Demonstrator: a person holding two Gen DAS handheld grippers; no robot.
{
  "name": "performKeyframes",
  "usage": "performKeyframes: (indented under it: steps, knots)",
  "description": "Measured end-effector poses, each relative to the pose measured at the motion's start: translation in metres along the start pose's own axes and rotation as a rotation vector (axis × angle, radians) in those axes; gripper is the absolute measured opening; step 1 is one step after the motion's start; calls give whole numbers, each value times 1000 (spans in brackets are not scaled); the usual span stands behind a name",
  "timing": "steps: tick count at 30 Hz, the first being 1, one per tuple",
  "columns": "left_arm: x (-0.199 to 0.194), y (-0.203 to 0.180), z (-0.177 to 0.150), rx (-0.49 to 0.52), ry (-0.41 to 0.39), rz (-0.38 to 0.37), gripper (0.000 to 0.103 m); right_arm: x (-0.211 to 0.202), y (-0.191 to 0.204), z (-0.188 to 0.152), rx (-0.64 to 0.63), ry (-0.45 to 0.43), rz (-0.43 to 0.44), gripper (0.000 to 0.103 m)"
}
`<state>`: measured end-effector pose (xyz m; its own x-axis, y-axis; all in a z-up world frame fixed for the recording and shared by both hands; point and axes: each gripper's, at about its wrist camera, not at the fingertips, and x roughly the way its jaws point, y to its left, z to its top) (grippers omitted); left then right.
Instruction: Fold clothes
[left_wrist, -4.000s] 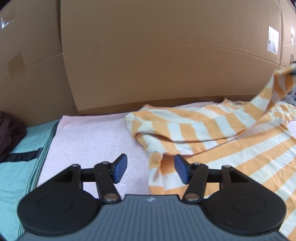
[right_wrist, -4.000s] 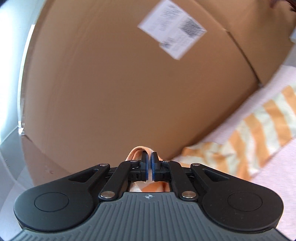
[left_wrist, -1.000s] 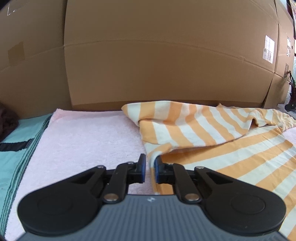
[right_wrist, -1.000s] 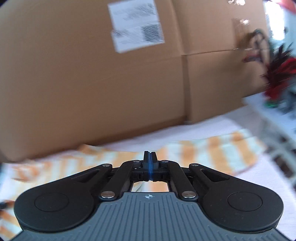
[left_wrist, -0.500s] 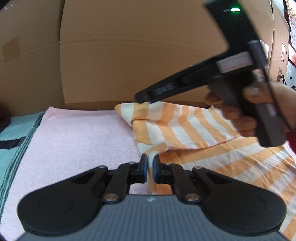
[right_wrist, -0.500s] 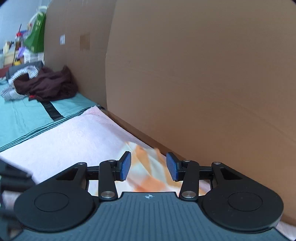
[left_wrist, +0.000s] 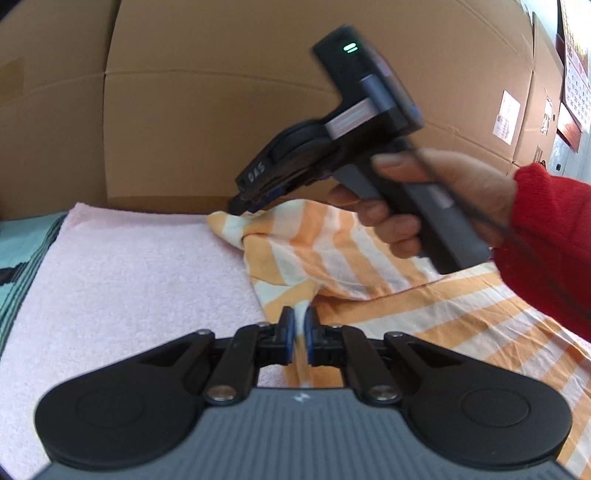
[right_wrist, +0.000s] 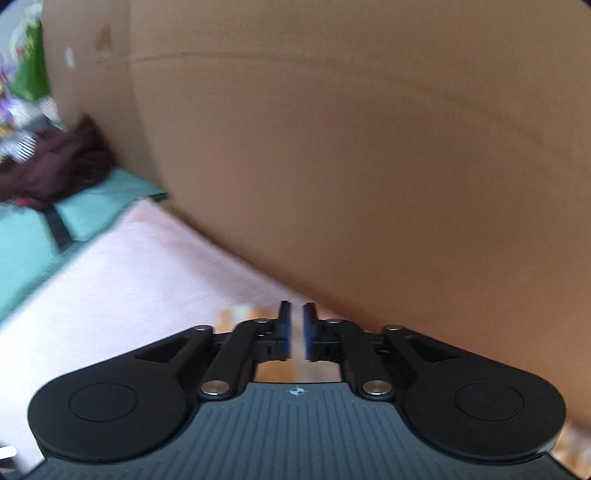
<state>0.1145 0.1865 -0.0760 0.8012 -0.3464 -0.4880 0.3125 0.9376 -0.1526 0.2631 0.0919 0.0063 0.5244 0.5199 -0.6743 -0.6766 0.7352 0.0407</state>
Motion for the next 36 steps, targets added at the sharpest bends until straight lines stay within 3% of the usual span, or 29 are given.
performKeyframes:
  steps: [1,2,3,5,7,8,9,14,16,20,21,22,23,24,26,29,36]
  knots:
    - [1,0,0,0,4,2,3,-6,-2,-3,22,-1,54,36]
    - [1,-1,0,0,6,2,3,-11,-2,-6,28,-19,63,57]
    - [1,-1,0,0,7,3,3,-11,1,-7,9,-25,43,68]
    - [2,-1,0,0,8,2,3,-9,7,-9,-27,-4,34,66]
    - [2,-1,0,-2,11,1,3,-4,12,-11,-61,50,60,57]
    - [3,-1,0,-3,12,0,3,-4,13,-13,-63,61,84,36]
    - [3,-1,0,-2,12,-1,3,-6,16,-15,-71,57,90,2]
    - [2,-2,-1,1,15,-10,3,-6,25,-5,-106,-58,-40,3]
    - [1,-3,-1,5,14,-18,3,-5,15,-1,-73,-73,-76,2]
    - [3,0,-1,-12,30,-30,3,16,17,-11,-162,-50,-180,3]
    - [3,1,-1,-19,35,-33,3,13,17,-13,-160,-66,-176,8]
    - [4,2,-1,-25,41,-36,4,2,13,-11,-126,-81,-167,19]
    - [4,3,-1,-27,43,-35,5,-9,8,-10,-91,-95,-158,45]
    - [4,3,-1,-29,45,-35,5,-27,3,-11,-49,-151,-149,59]
    - [4,2,-1,-33,46,-37,5,-62,-8,-18,14,-229,-137,59]
    - [4,4,-2,-41,49,-36,5,-112,-25,-41,67,-258,-140,55]
    - [5,-6,-4,13,78,53,14,-193,-99,-157,264,-176,-482,56]
